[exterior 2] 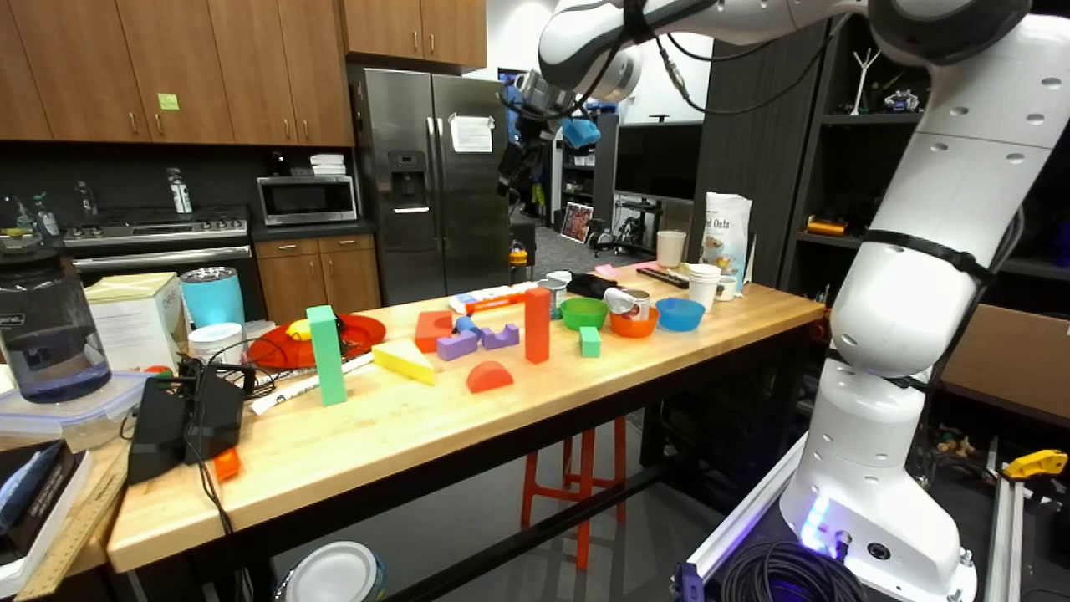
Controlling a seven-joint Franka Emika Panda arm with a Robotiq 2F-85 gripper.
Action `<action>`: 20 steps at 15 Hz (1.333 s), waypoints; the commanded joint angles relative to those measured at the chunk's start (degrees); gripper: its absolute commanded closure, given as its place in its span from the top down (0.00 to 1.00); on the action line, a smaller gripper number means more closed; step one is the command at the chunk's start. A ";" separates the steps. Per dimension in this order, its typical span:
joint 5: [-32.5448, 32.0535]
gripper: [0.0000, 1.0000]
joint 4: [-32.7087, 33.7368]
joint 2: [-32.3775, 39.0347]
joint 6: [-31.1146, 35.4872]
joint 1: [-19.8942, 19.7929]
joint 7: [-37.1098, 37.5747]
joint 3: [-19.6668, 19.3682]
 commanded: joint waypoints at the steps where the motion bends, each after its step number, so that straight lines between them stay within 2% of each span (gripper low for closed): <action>1: 5.72 1.00 2.05 3.56 -0.73 0.05 -2.96 -0.32; 7: 13.16 1.00 4.20 7.91 -5.21 -0.56 -6.09 0.90; 11: 16.53 1.00 5.43 9.46 -11.55 -0.73 -5.63 2.15; 17: 19.69 1.00 6.22 11.30 -23.59 -0.98 -0.67 3.59; 20: 17.10 1.00 6.07 11.66 -28.13 -1.18 5.15 3.58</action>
